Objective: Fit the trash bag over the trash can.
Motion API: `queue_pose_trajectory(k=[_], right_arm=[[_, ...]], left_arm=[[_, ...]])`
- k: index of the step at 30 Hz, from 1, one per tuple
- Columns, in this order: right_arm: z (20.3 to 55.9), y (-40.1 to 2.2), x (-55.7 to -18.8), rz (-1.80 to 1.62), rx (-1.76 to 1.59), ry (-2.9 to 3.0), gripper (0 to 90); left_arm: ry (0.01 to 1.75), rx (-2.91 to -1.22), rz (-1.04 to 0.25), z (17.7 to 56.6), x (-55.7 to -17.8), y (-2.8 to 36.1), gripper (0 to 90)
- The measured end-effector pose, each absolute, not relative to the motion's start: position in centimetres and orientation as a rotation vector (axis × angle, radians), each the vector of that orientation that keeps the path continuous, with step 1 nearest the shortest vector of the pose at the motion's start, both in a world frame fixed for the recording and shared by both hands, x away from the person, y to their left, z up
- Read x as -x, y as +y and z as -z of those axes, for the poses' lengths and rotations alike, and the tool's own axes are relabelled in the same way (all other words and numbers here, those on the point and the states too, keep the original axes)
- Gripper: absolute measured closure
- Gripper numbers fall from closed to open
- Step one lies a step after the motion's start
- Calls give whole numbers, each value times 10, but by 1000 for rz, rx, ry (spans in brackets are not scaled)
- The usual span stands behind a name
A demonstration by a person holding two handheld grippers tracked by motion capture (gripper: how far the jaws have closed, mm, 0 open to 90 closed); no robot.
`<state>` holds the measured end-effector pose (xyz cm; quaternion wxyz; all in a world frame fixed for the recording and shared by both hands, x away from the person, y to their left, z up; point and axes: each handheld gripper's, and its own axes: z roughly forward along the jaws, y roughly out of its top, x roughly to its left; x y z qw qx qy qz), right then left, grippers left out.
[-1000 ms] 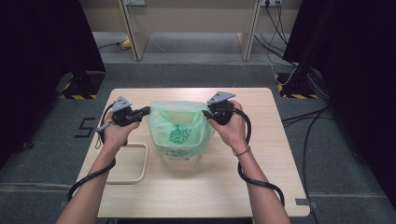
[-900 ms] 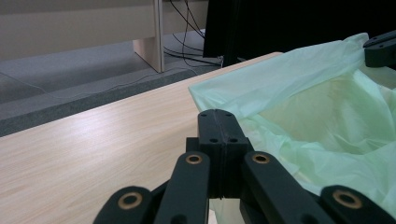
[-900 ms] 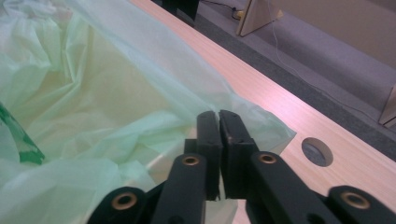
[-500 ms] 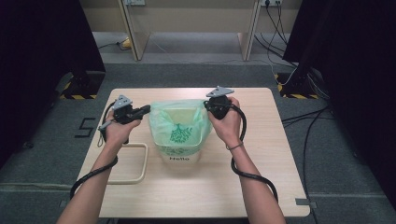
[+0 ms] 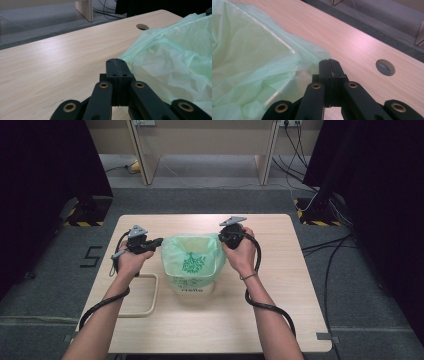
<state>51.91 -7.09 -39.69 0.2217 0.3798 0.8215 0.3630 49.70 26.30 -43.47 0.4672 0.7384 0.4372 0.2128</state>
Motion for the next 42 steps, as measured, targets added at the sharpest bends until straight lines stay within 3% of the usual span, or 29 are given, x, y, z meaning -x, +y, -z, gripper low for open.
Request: queue_pose_trajectory(k=[8, 11, 12, 13, 17, 26, 42], right_arm=[[410, -73, -518, -952, -1059, 2352, 900], [411, -75, -514, -938, -1053, 2370, 882], [409, -78, -512, -948, -1064, 2366, 851], [409, -78, -512, -948, -1064, 2366, 851], [405, -87, -505, -946, -1046, 2373, 807], [396, -104, -492, -1032, -1075, 2293, 747], [384, -107, -461, -1157, -1095, 2307, 622]], left_arm=[[1064, -1884, -499, 443, -491, 264, 895], [1071, -1872, -523, 442, -488, 269, 839], [1099, -1841, -531, 439, -486, 274, 701], [1099, -1841, -531, 439, -486, 274, 623], [1102, -1833, -573, 435, -477, 284, 524], [1016, -1823, -521, 426, -447, 295, 486], [832, -1880, -360, 423, -393, 279, 333]])
